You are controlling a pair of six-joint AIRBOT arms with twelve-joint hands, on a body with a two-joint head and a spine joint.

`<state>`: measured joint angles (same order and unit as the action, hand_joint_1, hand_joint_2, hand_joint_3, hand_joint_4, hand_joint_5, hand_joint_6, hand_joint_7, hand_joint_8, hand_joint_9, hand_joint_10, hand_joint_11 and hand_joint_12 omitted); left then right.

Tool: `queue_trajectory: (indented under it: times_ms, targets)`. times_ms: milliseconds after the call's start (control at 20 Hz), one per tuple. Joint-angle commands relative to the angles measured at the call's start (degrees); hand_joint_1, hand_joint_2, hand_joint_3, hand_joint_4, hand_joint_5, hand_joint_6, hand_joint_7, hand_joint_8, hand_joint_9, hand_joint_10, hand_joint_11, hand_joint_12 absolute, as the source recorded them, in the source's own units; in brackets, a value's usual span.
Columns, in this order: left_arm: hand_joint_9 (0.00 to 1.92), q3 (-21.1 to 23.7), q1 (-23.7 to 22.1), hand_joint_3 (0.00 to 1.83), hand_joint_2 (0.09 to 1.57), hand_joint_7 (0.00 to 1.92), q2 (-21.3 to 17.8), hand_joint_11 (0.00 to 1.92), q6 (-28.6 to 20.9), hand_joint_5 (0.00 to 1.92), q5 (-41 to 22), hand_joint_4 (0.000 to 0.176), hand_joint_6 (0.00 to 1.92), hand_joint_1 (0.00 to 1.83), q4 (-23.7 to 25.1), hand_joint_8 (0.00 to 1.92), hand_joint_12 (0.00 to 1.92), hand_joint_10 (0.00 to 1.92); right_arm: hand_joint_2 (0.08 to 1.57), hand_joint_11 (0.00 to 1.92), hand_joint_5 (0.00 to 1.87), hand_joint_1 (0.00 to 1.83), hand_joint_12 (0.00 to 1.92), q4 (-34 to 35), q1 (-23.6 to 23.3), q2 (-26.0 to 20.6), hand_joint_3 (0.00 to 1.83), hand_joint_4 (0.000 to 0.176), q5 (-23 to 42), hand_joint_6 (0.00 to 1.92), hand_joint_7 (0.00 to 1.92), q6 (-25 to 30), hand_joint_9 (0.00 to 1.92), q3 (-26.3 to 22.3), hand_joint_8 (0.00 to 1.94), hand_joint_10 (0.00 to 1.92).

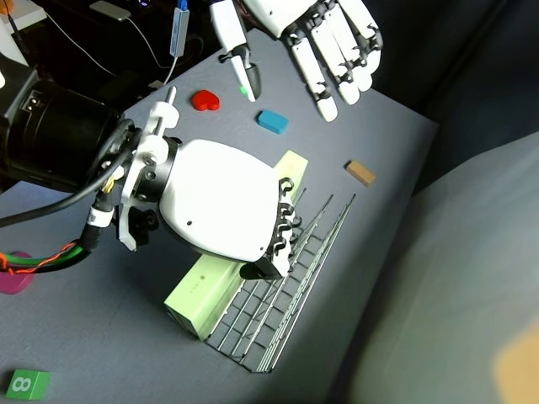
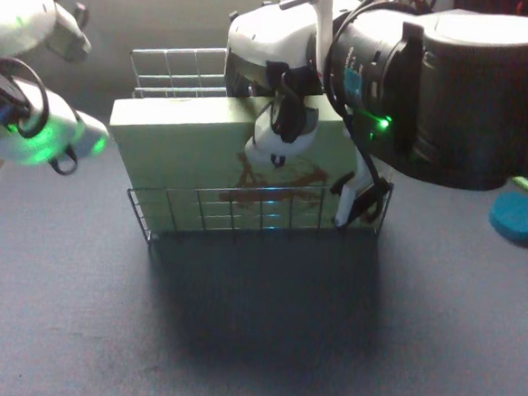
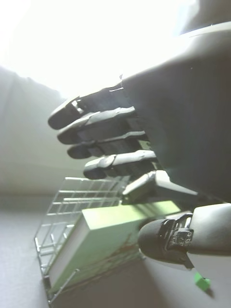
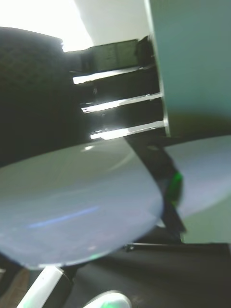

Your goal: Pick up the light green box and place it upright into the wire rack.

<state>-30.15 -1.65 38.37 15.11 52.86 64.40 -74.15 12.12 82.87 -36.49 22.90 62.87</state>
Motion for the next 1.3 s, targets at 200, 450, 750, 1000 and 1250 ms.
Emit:
queue_trajectory:
  times_ms: [200,450,750,1000,1250]
  targets:
    - [0.28,0.80,0.06,0.00,1.21,0.33,-0.04,0.03,-1.95,0.39,-1.21,0.071,0.00,0.21,6.78,0.00,0.84,0.00,1.15,0.77,0.82,1.36,1.38,-3.34,-0.34,0.20,0.00,0.000,0.79,1.07,0.92,0.21,0.88,0.28,1.08,1.34]
    - [0.28,1.11,0.13,0.00,1.21,0.33,1.09,0.01,-2.47,0.39,-0.86,0.071,0.00,0.21,6.95,0.00,0.84,0.00,1.12,0.46,0.71,1.03,1.35,-3.31,-0.54,0.20,0.00,0.000,0.89,0.37,0.73,-0.32,0.60,0.25,0.37,0.64]
    - [0.28,1.66,0.37,0.00,1.21,0.33,2.15,0.02,-2.86,0.39,-0.26,0.071,0.00,0.22,6.95,0.00,0.85,0.00,1.08,0.29,0.66,0.92,1.24,-2.45,-1.50,-0.59,0.00,0.000,0.81,0.00,0.71,-1.62,0.59,-1.11,0.00,0.13]
    - [0.28,1.96,0.26,0.00,1.22,0.33,3.41,0.02,-3.96,0.39,0.73,0.071,0.00,0.22,6.97,0.00,0.85,0.00,1.01,0.16,0.56,0.84,1.17,-0.75,-4.03,-4.11,0.00,0.000,0.76,0.00,0.60,-2.99,0.53,-4.61,0.00,0.04]
    - [0.30,2.45,0.56,0.00,1.21,0.34,4.45,0.01,-5.18,0.39,1.49,0.071,0.00,0.23,7.63,0.00,0.84,0.00,0.96,0.13,0.53,0.81,1.15,-0.79,-7.27,-12.49,0.00,0.000,4.57,0.00,0.57,-4.09,0.50,-11.74,0.00,0.02]
